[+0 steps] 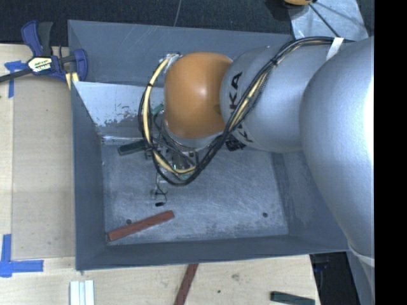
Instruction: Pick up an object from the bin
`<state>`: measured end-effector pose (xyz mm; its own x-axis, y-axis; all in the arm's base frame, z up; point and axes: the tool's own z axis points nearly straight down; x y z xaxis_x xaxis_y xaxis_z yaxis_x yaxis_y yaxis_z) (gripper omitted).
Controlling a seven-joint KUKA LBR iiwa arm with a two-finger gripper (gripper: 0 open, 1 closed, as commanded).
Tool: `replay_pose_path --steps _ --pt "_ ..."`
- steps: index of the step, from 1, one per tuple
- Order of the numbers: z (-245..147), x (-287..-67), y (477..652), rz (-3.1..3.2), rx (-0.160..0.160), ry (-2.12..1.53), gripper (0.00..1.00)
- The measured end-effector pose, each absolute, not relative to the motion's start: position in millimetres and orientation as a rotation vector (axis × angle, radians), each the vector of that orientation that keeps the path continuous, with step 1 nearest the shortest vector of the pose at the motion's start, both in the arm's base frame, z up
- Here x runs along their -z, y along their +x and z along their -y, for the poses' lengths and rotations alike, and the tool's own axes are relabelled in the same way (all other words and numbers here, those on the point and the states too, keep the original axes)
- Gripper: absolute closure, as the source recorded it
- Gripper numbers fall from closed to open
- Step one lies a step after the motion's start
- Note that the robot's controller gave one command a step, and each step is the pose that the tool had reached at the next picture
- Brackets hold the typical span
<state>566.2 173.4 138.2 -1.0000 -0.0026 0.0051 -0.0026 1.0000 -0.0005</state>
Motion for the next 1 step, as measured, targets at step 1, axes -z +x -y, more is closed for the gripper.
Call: replay_pose_path --steps 1 --pt "-172.9 -142.4 568.5 3.144 0.002 0.0 0.0"
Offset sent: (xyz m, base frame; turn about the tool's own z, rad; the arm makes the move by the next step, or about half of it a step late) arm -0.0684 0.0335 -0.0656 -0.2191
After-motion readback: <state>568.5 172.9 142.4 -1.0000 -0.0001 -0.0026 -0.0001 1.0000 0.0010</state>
